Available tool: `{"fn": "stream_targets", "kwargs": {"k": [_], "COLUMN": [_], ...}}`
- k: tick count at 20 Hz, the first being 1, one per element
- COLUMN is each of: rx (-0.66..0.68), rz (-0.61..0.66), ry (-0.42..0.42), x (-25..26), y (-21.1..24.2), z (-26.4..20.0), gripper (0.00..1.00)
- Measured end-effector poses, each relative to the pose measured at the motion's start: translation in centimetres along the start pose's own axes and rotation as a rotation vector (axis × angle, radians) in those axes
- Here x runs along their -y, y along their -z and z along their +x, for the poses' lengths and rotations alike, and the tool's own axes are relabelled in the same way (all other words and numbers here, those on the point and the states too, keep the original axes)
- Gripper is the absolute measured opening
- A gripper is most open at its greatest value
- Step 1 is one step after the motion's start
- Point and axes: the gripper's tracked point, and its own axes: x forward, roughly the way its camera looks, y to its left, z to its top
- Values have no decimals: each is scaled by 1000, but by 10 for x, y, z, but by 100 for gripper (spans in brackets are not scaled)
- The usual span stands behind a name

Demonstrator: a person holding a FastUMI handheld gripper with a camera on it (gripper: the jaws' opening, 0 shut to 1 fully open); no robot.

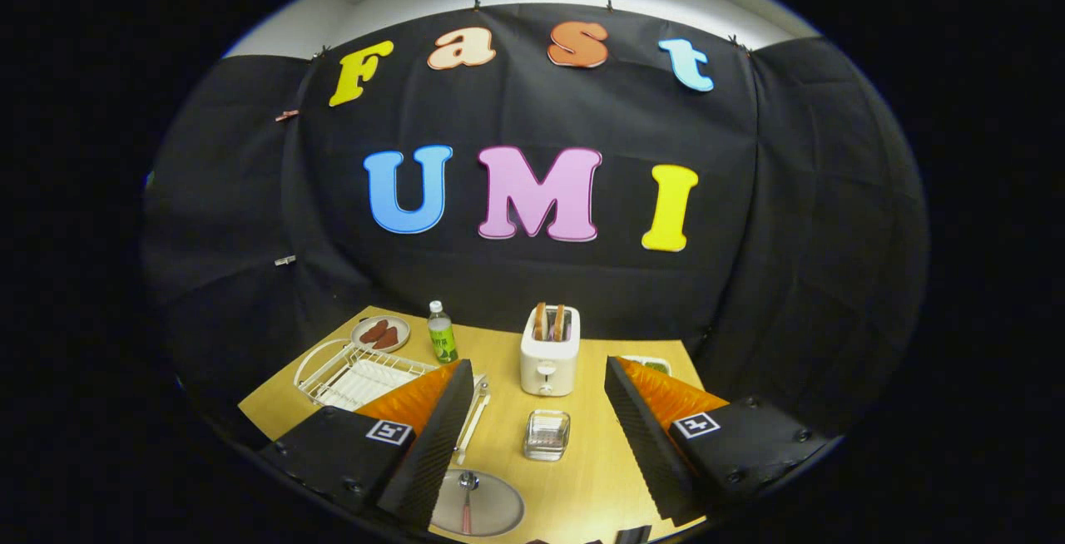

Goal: Take the plate from the dish rack, then take the spoon from the basket and place it into the plate.

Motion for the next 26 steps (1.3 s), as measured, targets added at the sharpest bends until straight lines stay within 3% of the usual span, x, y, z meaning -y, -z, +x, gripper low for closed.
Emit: {"fn": "stream_targets", "kwargs": {"k": [5,9,26], "rx": [91,147,169], "rz": [-61,-72,-55], "ry": [0,-1,-65], "x": [6,13,50], "y": [-38,-51,-38], "z": [-19,-30,-41], "gripper": [94,97,97]}}
